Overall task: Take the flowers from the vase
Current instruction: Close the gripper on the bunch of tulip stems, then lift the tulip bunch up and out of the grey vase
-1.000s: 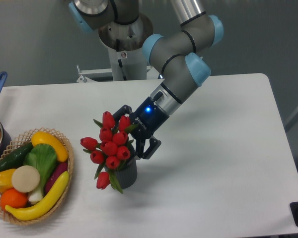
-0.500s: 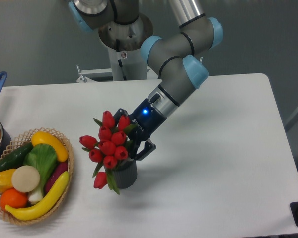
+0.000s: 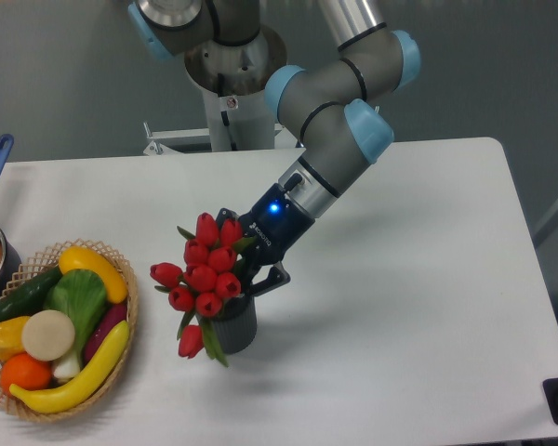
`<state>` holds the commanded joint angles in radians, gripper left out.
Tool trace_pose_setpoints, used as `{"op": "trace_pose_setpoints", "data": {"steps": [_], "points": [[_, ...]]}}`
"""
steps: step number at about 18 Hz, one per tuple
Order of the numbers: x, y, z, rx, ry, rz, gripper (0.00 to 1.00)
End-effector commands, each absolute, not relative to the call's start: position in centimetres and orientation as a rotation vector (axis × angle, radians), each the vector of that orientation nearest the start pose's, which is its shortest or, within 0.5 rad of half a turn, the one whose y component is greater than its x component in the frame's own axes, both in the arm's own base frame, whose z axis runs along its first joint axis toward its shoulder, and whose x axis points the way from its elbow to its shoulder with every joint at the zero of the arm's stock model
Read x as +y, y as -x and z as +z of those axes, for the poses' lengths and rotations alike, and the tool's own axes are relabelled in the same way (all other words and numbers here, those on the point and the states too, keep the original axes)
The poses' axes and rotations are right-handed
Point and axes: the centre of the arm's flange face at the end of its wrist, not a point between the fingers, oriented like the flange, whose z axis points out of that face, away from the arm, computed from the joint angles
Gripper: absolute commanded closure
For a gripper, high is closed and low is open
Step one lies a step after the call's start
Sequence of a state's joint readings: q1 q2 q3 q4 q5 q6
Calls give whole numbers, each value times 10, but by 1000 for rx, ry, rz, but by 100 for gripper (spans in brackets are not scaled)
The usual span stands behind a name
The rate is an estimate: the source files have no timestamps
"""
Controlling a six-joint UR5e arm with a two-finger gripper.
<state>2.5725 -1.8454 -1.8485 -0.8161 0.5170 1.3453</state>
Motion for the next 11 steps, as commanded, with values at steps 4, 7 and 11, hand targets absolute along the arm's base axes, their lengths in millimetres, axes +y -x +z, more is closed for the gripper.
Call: {"op": "trace_pose_setpoints", "data": {"steps": [4,7,11], "points": [[482,348,354,446,2031,-272,52],[476,342,384,396,2031,-261,52],[473,336,417,351,2023,-254,52]]}}
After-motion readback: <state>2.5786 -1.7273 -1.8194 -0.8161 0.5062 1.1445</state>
